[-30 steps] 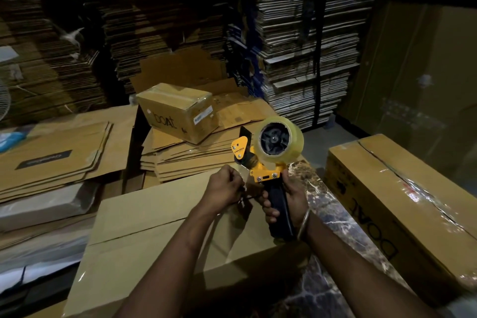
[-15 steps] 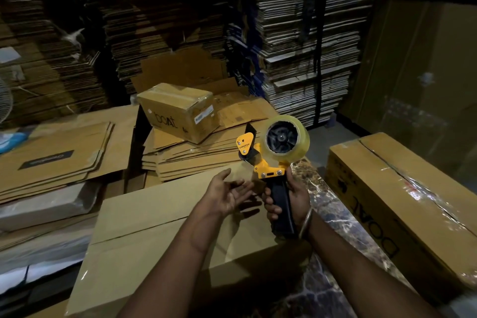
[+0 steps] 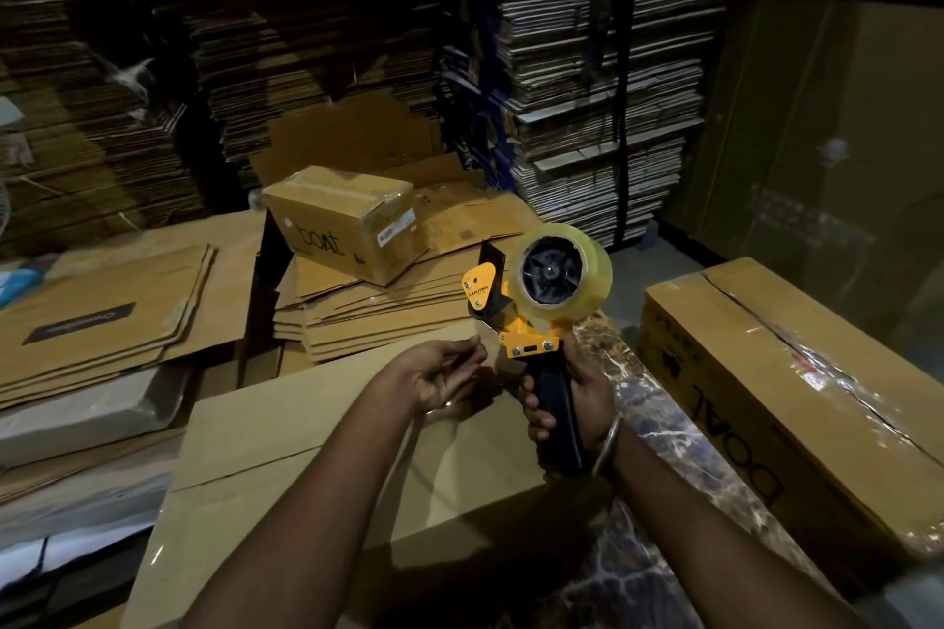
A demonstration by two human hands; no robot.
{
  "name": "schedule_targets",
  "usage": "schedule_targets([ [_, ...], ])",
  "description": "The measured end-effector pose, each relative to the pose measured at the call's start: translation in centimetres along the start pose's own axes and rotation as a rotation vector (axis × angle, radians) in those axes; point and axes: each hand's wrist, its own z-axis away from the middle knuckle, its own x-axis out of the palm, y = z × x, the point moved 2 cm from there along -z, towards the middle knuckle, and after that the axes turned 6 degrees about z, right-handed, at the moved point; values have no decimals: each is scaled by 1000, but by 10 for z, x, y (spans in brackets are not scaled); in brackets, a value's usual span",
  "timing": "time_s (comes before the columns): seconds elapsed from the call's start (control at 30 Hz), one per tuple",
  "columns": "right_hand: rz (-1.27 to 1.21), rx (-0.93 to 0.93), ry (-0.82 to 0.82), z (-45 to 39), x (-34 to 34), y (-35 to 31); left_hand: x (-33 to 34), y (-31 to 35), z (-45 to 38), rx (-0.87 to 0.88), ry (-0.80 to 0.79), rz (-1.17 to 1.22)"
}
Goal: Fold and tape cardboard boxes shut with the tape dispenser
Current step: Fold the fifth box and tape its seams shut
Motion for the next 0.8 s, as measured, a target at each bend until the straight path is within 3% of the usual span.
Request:
schedule_targets([
  [0.3,158,20,227,33,-14,-14,45,25,-32,-8,32,-673],
  [0.5,218,40,338,43,-20,-18,81,29,-54,237,137,-1083],
  [0.8,259,81,471,58,-31,-24,97,47,-101,541,237,-1293],
])
